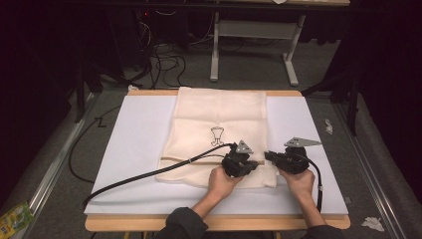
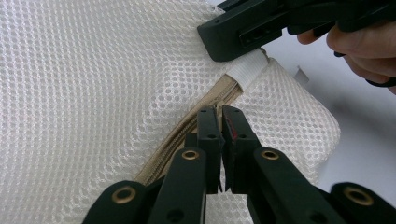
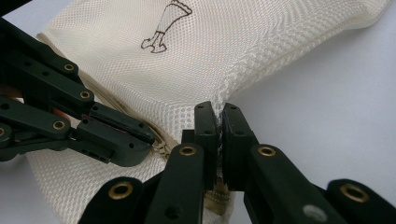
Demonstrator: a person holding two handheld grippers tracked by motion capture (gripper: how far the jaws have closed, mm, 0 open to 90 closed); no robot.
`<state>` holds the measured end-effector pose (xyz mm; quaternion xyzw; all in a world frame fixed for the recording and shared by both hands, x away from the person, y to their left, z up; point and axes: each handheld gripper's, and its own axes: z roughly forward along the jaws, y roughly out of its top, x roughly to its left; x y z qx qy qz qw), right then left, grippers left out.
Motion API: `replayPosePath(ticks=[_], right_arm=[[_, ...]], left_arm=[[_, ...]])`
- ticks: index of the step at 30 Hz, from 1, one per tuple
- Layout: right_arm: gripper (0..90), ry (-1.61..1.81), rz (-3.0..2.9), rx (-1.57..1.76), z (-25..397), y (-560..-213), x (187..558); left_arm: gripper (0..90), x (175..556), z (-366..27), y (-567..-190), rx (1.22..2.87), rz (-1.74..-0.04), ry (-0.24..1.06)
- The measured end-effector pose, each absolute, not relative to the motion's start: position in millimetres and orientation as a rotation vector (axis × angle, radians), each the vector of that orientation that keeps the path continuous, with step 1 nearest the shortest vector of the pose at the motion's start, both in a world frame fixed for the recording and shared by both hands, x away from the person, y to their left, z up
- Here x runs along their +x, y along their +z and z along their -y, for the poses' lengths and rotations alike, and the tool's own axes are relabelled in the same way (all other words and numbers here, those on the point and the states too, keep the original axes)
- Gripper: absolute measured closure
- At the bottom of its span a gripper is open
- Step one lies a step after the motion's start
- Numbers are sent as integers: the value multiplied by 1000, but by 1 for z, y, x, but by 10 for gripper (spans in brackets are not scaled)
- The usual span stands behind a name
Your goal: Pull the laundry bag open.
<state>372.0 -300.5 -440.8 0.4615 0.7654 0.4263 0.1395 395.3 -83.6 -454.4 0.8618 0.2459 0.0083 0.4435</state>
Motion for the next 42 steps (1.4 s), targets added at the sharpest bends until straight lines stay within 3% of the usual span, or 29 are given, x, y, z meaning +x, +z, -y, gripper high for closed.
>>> replayPosePath(ticks=[42], right_arm=[[875, 1220, -2206, 1342, 304, -444, 373]], left_arm=[[867, 398, 61, -448, 2110, -633, 34]])
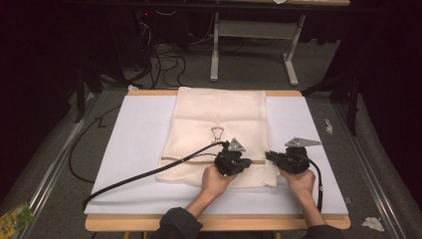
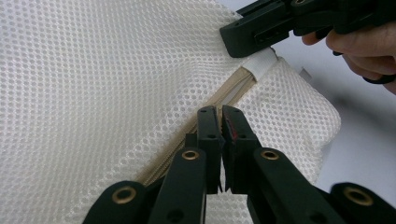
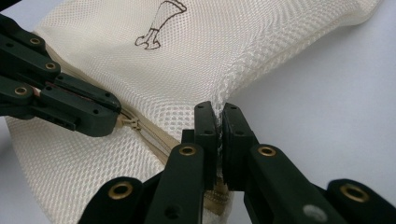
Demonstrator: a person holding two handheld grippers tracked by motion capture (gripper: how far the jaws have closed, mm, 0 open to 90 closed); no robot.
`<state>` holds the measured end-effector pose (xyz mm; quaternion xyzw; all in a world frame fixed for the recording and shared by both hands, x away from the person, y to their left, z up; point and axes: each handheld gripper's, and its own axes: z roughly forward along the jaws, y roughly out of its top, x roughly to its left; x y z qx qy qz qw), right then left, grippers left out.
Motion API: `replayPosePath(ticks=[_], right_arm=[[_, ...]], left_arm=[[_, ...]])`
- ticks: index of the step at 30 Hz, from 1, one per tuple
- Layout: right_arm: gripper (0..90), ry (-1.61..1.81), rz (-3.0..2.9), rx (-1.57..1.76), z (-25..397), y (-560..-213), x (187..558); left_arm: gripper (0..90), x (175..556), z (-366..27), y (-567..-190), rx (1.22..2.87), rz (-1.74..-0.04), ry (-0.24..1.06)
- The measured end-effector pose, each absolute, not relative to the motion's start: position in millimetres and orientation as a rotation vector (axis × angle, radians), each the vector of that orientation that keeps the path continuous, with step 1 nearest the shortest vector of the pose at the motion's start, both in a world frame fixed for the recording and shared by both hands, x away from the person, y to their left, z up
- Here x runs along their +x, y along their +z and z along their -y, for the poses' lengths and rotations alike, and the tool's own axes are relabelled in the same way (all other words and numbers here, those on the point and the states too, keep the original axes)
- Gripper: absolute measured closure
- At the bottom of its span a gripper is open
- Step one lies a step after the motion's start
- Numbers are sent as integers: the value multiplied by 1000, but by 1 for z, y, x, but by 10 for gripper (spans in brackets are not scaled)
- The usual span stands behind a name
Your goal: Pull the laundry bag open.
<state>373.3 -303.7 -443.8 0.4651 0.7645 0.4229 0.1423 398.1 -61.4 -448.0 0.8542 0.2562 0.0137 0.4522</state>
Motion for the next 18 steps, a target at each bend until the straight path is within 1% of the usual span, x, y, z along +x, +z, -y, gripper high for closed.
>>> replayPosePath(ticks=[9, 18], right_arm=[[876, 1215, -2208, 1346, 304, -444, 374], [875, 1212, -2209, 1342, 304, -443, 374]], left_arm=[[867, 399, 54, -445, 2113, -635, 48], [867, 399, 49, -446, 2098, -651, 35]])
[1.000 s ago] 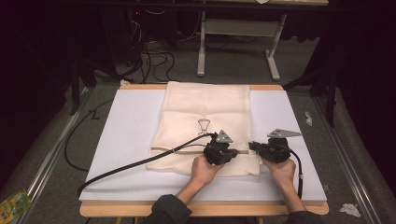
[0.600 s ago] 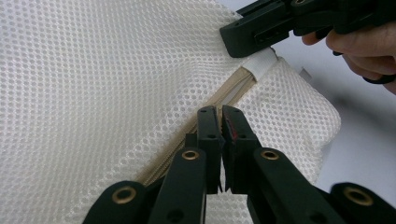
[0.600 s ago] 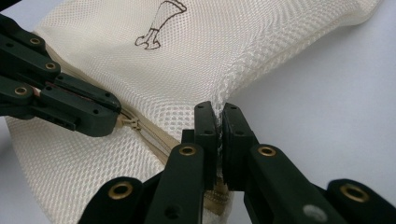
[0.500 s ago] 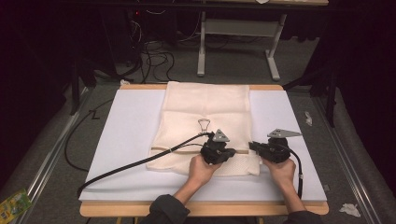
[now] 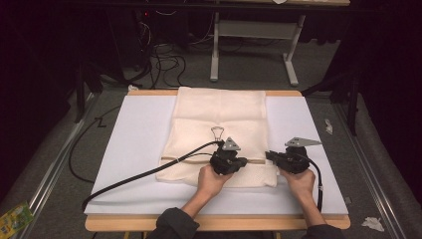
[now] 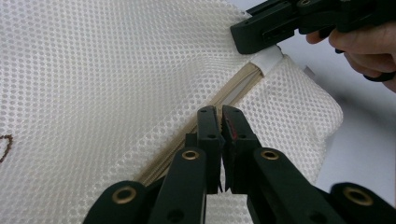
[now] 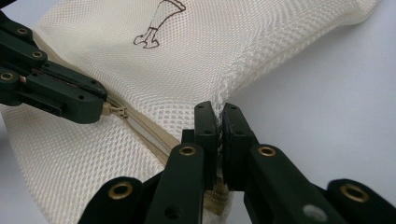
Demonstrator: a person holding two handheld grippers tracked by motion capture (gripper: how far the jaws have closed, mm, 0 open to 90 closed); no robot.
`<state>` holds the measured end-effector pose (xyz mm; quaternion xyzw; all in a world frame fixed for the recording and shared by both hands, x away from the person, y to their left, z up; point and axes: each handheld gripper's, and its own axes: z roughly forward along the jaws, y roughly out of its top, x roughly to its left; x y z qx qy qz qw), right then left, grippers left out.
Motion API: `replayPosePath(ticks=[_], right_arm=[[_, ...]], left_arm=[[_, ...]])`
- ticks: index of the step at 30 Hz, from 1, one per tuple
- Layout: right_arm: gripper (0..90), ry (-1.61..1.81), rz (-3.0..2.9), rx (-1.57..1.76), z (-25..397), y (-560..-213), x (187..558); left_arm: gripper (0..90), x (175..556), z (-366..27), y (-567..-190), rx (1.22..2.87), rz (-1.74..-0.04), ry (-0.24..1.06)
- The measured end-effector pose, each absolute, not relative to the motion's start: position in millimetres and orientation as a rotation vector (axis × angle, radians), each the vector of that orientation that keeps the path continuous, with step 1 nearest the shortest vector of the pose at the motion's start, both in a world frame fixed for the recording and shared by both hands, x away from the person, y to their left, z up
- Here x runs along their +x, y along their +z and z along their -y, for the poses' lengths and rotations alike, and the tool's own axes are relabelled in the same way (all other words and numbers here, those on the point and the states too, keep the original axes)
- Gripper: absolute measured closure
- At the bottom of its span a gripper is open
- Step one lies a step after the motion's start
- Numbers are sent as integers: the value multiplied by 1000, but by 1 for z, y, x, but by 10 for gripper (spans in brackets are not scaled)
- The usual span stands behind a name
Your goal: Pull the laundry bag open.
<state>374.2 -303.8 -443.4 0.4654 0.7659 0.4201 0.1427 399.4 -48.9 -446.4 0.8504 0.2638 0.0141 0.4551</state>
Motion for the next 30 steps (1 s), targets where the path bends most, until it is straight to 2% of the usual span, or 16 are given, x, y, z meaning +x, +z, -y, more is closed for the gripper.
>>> replayPosePath(ticks=[30], right_arm=[[876, 1210, -2193, 1336, 305, -439, 374]], left_arm=[[870, 400, 39, -440, 2100, -658, 58]])
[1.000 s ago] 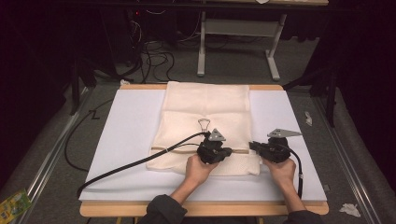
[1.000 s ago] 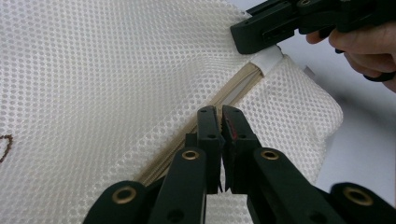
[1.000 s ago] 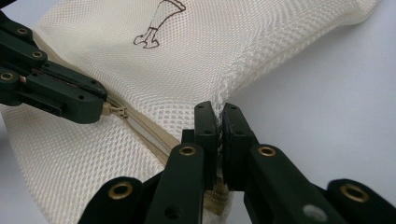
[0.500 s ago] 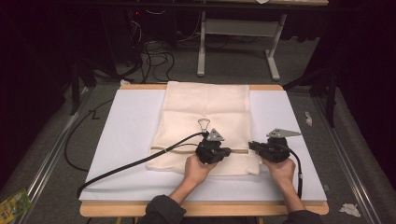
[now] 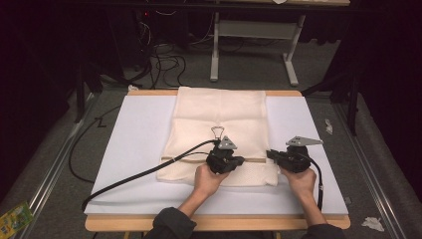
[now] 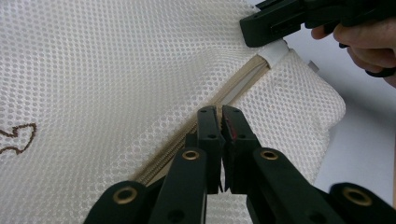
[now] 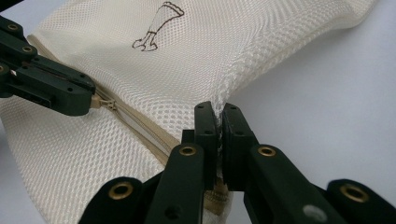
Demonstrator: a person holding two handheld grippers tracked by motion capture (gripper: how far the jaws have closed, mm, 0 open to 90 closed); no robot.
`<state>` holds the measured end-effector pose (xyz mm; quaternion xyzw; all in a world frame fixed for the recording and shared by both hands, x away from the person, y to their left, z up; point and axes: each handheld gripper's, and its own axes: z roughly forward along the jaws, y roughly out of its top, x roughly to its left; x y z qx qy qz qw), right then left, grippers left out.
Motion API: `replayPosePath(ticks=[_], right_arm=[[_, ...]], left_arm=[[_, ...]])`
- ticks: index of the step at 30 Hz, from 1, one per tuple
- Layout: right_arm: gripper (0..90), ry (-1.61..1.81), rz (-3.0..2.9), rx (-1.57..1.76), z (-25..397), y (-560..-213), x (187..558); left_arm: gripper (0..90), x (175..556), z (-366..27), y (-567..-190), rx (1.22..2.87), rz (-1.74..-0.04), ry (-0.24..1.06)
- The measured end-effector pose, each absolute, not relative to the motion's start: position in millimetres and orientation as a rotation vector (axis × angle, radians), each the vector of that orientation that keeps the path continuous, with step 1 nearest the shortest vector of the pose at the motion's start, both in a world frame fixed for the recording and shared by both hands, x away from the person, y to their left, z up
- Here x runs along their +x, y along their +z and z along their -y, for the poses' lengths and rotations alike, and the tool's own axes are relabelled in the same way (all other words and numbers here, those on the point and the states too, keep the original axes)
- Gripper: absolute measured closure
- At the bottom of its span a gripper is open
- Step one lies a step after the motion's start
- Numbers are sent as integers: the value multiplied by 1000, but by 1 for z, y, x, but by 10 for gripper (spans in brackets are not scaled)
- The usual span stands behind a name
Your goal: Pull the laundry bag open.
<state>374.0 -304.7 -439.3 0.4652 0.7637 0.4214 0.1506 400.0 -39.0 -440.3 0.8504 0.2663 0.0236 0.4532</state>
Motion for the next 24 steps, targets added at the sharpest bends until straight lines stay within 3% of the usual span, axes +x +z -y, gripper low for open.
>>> replayPosePath(ticks=[24], right_arm=[[877, 1208, -2178, 1335, 306, -441, 376]], left_arm=[[870, 402, 21, -437, 2076, -681, 75]])
